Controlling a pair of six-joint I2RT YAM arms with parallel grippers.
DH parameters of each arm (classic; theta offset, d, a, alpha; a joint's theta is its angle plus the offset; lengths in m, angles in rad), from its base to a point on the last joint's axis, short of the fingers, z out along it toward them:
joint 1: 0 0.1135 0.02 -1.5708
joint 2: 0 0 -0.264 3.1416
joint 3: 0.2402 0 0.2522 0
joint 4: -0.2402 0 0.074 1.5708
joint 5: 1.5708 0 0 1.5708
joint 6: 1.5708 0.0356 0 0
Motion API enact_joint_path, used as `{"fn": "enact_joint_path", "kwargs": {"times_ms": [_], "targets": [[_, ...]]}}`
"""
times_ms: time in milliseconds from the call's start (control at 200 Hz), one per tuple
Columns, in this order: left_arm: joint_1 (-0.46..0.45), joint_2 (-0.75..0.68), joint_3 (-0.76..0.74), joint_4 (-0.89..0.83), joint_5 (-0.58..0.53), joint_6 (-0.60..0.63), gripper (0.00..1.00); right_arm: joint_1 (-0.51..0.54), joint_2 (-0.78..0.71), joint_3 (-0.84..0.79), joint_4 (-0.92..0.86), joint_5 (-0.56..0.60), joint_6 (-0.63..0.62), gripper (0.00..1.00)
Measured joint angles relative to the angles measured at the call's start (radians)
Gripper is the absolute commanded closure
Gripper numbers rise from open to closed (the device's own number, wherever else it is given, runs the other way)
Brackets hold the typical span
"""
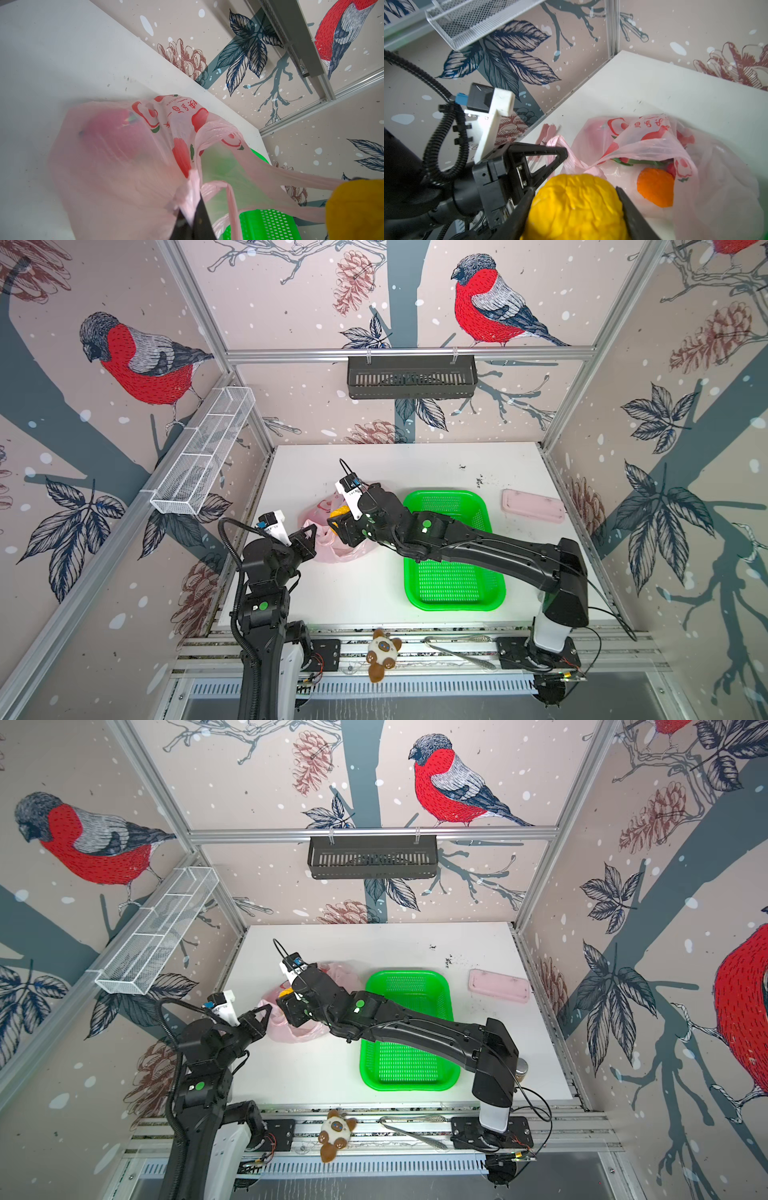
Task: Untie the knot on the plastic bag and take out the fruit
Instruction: 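Lift the yellow fruit out of the bag with the right gripper, then carry the yellow fruit over the green basket with the right gripper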
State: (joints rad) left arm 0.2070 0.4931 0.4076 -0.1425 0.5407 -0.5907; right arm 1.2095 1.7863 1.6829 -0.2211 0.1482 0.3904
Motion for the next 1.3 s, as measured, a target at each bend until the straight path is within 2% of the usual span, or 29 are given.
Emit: {"fn": "enact_joint_path", "kwargs": {"times_ms": [320, 671, 911, 1301], "targets": [[0.000, 0.013, -0.015, 0.048, 0.063, 0.018, 1.00, -0.032, -0.024, 0.056, 0.023, 0.050, -0.058, 0.76], [0.000, 0.011, -0.024, 0.063, 0.089, 0.019, 1.00, -0.069, -0.137, 0.010, 0.042, 0.140, -0.103, 0.76], [0.000, 0.005, -0.026, 0.078, 0.110, 0.022, 1.00, -0.141, -0.278, -0.195, 0.058, 0.232, -0.094, 0.76], [0.000, 0.019, -0.029, 0.102, 0.134, 0.019, 1.00, -0.293, -0.505, -0.658, 0.100, 0.327, 0.046, 0.76]]}}
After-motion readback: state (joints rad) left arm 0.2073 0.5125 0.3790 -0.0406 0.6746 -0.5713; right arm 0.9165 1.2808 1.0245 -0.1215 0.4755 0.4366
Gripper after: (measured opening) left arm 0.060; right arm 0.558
